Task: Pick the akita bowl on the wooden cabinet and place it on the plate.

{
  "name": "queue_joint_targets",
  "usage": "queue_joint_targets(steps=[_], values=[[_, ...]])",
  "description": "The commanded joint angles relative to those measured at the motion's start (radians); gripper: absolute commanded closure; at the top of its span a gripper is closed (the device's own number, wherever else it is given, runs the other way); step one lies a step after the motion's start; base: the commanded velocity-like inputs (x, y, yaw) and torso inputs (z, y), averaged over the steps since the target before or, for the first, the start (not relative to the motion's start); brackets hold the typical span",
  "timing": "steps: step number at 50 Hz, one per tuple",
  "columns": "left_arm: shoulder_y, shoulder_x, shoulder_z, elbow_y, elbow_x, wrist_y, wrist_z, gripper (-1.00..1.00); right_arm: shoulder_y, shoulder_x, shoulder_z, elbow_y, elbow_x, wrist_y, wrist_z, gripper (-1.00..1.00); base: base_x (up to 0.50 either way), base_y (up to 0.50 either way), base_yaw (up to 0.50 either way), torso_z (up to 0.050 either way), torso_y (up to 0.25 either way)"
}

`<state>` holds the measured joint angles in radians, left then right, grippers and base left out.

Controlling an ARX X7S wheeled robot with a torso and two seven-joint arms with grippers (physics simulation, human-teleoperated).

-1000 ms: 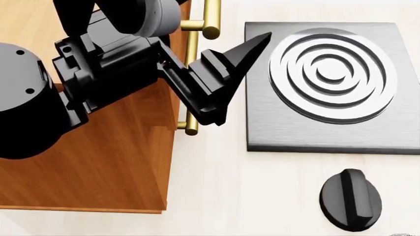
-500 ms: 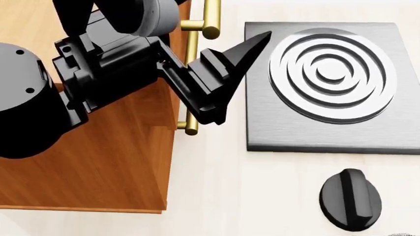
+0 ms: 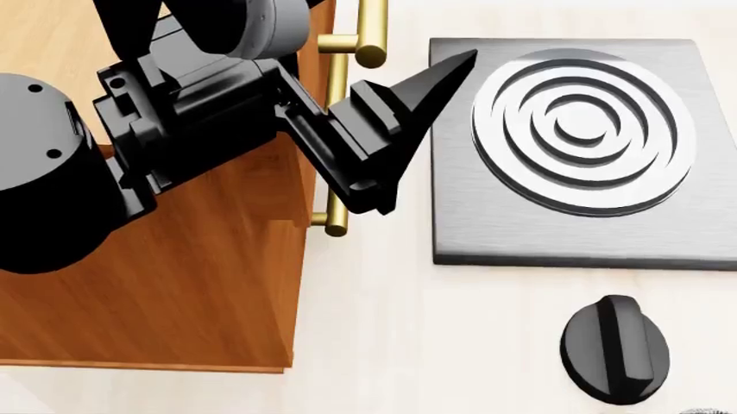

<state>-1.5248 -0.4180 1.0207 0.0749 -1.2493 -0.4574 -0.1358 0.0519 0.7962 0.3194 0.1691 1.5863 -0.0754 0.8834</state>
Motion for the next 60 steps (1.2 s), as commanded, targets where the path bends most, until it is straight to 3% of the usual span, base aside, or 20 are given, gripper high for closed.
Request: queue_joint_targets(steps=[1,45,46,60], values=[[0.045,-0.008,0.048,-0.046,0.025,-0.003,0.007,-1.00,0.018,0.001,-0.008,0.012,-0.027,0.005,-0.006,1.00,0.00,0.00,0.00,0.000,-0.011],[0.047,0.009,0.054,-0.074,0.038,-0.002,0.022,-1.00,0.062,-0.010,-0.046,0.063,-0.060,0.018,-0.023,1.00,0.00,0.00,0.00,0.000,-0.006],[0.049,0.008,0.054,-0.074,0.037,-0.002,0.022,-1.00,0.060,-0.009,-0.047,0.062,-0.063,0.018,-0.023,-1.00,0.00,0.00,0.00,0.000,0.000],[0.056,-0.004,0.050,-0.062,0.036,0.000,0.015,-1.00,0.055,-0.009,-0.044,0.058,-0.065,0.019,-0.024,-1.00,0.00,0.00,0.00,0.000,-0.006]])
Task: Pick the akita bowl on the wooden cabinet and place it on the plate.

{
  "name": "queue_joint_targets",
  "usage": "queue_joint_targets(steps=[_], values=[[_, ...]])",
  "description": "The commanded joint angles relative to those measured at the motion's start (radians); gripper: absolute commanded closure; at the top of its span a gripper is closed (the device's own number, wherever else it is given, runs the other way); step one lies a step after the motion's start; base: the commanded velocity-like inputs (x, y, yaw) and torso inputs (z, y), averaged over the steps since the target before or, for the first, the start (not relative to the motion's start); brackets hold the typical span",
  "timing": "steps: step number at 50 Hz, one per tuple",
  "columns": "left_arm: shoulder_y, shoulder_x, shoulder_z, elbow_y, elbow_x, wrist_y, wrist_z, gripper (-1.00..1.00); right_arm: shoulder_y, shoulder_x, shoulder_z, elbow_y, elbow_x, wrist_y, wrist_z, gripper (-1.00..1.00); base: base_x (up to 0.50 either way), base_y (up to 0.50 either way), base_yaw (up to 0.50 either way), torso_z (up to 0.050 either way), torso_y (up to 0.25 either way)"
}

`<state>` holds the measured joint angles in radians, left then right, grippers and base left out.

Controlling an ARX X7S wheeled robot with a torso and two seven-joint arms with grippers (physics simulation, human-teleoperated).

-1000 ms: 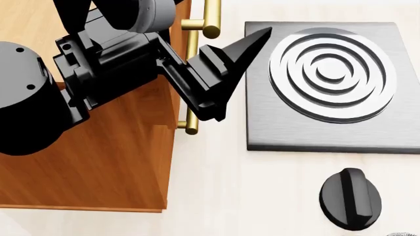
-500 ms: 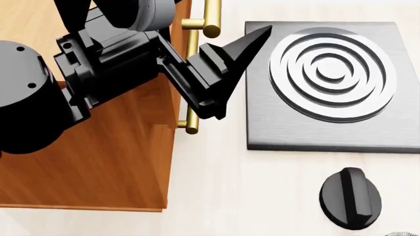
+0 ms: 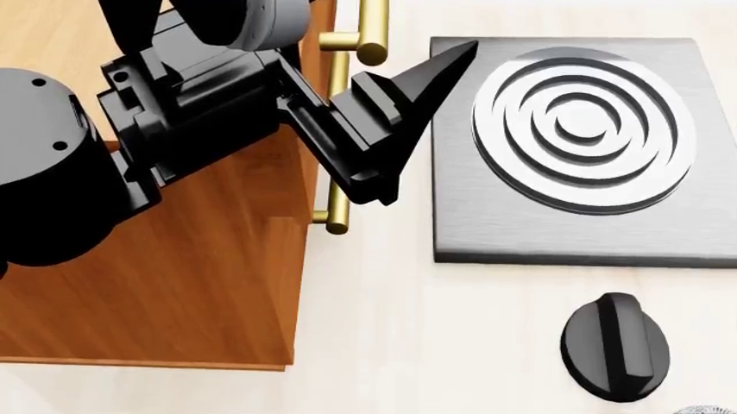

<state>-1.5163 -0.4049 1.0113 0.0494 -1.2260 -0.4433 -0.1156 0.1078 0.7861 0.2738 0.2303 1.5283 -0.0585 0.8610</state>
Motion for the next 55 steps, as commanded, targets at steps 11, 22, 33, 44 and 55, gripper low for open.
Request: queue_joint_targets(steps=[11,22,33,44,55], values=[[0.048,-0.020,0.057,-0.033,0.010,-0.016,-0.009,-1.00,-0.007,0.003,0.004,-0.004,-0.009,0.004,-0.004,-1.00,0.00,0.00,0.00,0.000,-0.005],[0.045,-0.027,0.052,-0.018,0.003,-0.020,-0.017,-1.00,-0.049,0.021,0.036,-0.053,0.001,0.006,0.018,-1.00,0.00,0.00,0.00,0.000,-0.004],[0.031,-0.036,0.041,0.007,-0.013,-0.032,-0.036,-1.00,-0.104,0.044,0.087,-0.122,0.020,0.007,0.053,-1.00,0.00,0.00,0.00,0.000,-0.003],[0.024,-0.038,0.036,0.018,-0.020,-0.039,-0.044,-1.00,-0.137,0.063,0.126,-0.155,0.035,0.012,0.064,-1.00,0.00,0.00,0.00,0.000,-0.002],[0.026,-0.048,0.031,0.033,-0.024,-0.040,-0.051,-1.00,-0.197,0.107,0.200,-0.244,0.055,0.024,0.108,-1.00,0.00,0.00,0.00,0.000,-0.001]])
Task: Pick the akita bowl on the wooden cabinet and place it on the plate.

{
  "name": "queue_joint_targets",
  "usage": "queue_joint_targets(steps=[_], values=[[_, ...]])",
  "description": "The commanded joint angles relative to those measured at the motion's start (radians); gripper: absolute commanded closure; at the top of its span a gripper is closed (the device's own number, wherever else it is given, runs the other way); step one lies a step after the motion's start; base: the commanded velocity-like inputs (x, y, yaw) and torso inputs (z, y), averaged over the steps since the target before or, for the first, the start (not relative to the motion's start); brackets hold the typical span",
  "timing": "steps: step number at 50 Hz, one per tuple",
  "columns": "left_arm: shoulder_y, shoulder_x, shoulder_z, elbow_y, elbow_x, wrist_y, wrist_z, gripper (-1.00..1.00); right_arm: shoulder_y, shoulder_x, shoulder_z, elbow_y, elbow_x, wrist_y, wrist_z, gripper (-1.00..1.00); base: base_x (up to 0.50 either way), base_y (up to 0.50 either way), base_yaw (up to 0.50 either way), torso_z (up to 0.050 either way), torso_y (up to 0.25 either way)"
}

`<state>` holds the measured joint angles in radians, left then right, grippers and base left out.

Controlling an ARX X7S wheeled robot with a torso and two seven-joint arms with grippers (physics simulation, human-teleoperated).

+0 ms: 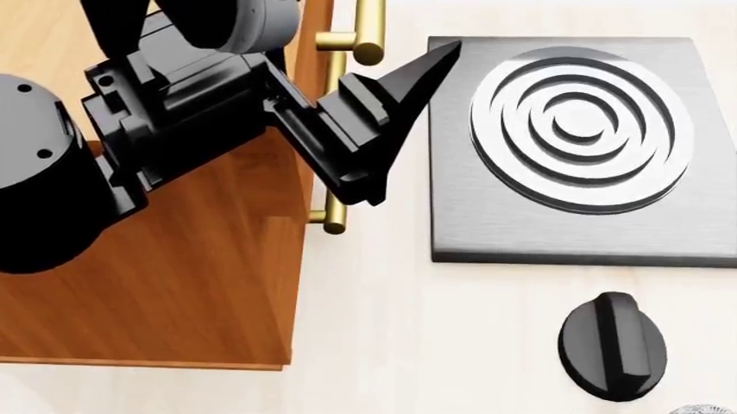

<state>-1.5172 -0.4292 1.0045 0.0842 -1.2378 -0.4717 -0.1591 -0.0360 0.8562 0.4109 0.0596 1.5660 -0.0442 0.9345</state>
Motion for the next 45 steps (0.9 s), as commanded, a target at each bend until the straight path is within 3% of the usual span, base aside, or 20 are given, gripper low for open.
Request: queue_joint_targets(steps=[1,10,19,45], values=[[0.028,-0.024,0.038,0.000,-0.012,-0.010,-0.008,-1.00,-0.059,0.041,0.071,-0.083,0.019,0.011,0.039,-1.00,0.00,0.00,0.00,0.000,-0.011],[0.034,-0.028,0.037,0.004,-0.011,-0.006,-0.008,-1.00,-0.038,0.106,0.061,-0.153,0.004,0.038,0.073,-1.00,0.00,0.00,0.00,0.000,-0.001],[0.026,-0.036,0.029,0.015,-0.020,-0.012,-0.016,-1.00,0.098,0.190,-0.009,-0.225,0.030,0.072,0.112,-1.00,0.00,0.00,0.00,0.000,-0.001],[0.021,-0.044,0.020,0.031,-0.028,-0.017,-0.028,-1.00,0.353,0.263,-0.170,-0.308,0.065,0.125,0.127,-1.00,0.00,0.00,0.00,0.000,-0.001]])
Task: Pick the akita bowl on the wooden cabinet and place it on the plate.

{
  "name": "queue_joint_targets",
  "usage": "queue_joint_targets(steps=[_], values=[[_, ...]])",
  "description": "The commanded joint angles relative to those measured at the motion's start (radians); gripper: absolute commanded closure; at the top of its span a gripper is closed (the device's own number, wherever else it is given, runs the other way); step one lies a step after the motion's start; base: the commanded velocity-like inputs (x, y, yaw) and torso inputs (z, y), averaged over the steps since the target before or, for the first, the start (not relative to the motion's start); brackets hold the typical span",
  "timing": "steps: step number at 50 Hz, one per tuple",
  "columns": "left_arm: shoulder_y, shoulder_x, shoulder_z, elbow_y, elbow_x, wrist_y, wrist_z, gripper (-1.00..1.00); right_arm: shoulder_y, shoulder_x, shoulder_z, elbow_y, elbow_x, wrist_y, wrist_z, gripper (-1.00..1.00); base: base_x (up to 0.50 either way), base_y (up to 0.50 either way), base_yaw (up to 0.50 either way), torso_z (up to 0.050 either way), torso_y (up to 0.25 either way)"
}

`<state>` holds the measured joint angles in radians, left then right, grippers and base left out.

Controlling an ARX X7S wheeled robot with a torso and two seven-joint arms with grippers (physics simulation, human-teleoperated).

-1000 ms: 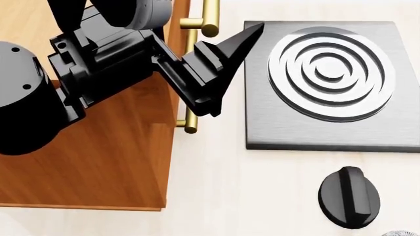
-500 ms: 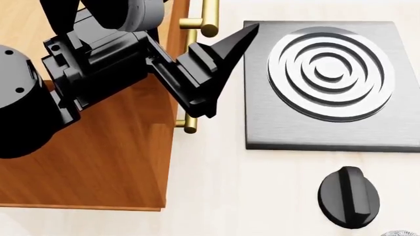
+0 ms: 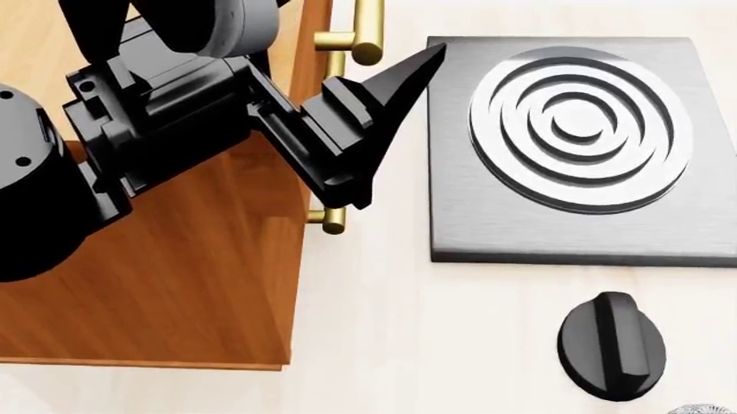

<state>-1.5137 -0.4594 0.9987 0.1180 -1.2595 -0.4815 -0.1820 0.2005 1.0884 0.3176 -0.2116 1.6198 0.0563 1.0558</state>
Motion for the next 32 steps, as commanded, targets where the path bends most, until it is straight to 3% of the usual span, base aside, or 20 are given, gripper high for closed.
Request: queue_joint_targets(steps=[1,16,32], values=[[0.017,-0.015,0.025,-0.002,-0.006,-0.008,-0.005,-1.00,0.135,0.035,-0.090,-0.042,0.010,0.029,0.008,-1.00,0.00,0.00,0.00,0.000,0.000],[0.028,-0.026,0.023,0.005,-0.006,-0.003,-0.007,-1.00,0.310,0.045,-0.197,-0.089,0.014,0.073,0.019,-1.00,0.00,0.00,0.00,0.000,-0.001],[0.023,-0.029,0.020,0.014,-0.011,-0.009,-0.011,-1.00,0.620,0.032,-0.347,-0.169,0.058,0.184,0.052,-1.00,0.00,0.00,0.00,0.000,-0.001]])
